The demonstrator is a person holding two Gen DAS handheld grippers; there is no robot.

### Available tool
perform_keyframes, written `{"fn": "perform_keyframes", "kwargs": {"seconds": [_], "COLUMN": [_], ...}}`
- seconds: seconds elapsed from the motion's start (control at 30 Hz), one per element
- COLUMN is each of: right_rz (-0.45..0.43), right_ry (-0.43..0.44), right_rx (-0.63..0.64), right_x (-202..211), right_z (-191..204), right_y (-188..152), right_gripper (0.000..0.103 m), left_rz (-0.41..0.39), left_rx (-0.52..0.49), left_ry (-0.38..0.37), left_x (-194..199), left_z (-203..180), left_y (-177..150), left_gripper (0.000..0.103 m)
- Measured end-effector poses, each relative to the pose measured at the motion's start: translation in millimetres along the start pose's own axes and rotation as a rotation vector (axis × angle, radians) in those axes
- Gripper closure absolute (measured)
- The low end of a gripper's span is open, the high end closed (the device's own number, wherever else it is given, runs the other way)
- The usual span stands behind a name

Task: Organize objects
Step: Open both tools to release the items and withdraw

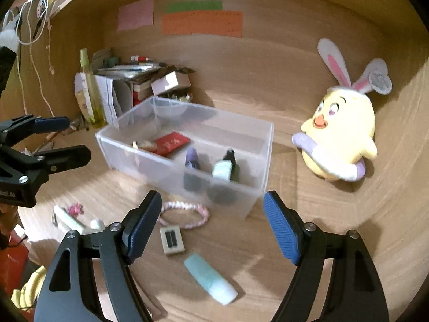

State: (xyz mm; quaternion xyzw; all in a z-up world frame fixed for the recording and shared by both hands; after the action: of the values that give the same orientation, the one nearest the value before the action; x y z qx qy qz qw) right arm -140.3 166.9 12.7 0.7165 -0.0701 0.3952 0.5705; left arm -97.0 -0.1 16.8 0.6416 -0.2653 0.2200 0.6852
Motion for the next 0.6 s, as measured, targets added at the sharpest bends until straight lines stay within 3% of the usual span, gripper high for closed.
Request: {"fn": "perform_keyframes", "kwargs": {"seconds": [0.37, 0.6], "right_rz": [0.061, 0.125], "right_ry": [0.01, 0.016], "right_rx": [-0.017, -0.045], "right_x": [-5.3, -20.0], "right_z": [-2.6, -8.3], "right_y": [-29.2, -49.5], "right_gripper": [0.027, 0.027], "left_rz": [0.077, 0.102], "left_rx": [0.048, 0.026], "left_ry": [-0.027, -0.033], "left_x": [-7.4, -6.7], "left_z": [-6.2, -20.0], "left_y": [-40.8, -61.8], "left_gripper": [0.007, 0.007]}}
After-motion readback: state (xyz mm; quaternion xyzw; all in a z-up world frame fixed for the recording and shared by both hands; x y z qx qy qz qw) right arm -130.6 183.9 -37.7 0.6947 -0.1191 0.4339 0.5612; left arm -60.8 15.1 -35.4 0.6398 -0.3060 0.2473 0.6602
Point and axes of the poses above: each gripper's, at about its wrist camera, not at the fingertips, and x roughly against the way its jaws point, z to its left, y to its top, the point moved 3 cm from there along -x, roughly the way its jaws point, and after that the axes turned 3 degrees about -x, right-handed, at the moved point
